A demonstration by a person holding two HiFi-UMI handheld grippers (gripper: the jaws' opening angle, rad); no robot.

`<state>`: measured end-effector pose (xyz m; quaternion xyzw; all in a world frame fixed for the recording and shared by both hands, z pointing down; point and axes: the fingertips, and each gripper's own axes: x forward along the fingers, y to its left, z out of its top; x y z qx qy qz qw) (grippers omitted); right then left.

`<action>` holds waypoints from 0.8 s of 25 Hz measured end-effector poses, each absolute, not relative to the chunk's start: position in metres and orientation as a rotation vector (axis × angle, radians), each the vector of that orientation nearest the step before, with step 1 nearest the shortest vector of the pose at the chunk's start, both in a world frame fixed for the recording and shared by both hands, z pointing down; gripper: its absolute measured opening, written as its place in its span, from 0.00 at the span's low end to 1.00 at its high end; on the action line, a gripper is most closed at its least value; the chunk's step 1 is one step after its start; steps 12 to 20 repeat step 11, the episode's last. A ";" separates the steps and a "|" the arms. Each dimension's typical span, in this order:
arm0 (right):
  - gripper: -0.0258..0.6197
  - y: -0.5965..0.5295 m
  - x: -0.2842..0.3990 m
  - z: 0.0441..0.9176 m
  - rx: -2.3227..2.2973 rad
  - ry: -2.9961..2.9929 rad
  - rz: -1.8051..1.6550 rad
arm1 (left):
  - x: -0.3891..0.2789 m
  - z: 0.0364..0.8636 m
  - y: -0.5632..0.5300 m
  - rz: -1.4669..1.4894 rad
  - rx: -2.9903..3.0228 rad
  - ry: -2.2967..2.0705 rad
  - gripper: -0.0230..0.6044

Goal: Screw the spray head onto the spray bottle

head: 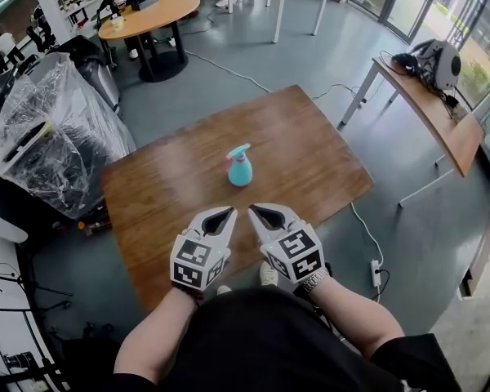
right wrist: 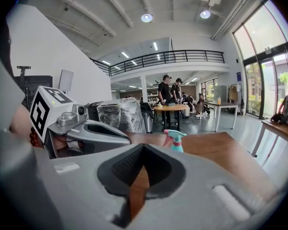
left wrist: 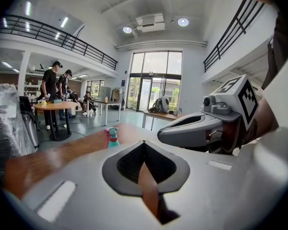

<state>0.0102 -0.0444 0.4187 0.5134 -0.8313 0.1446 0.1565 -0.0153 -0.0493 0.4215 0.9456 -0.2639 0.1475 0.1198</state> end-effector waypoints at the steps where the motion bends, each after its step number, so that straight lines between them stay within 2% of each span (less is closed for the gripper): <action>1: 0.03 -0.044 0.011 0.418 1.472 -2.376 0.411 | -0.015 0.421 -0.049 0.429 2.763 -0.770 0.06; 20: 0.03 -0.042 0.010 0.417 1.480 -2.366 0.399 | -0.016 0.420 -0.045 0.427 2.771 -0.758 0.06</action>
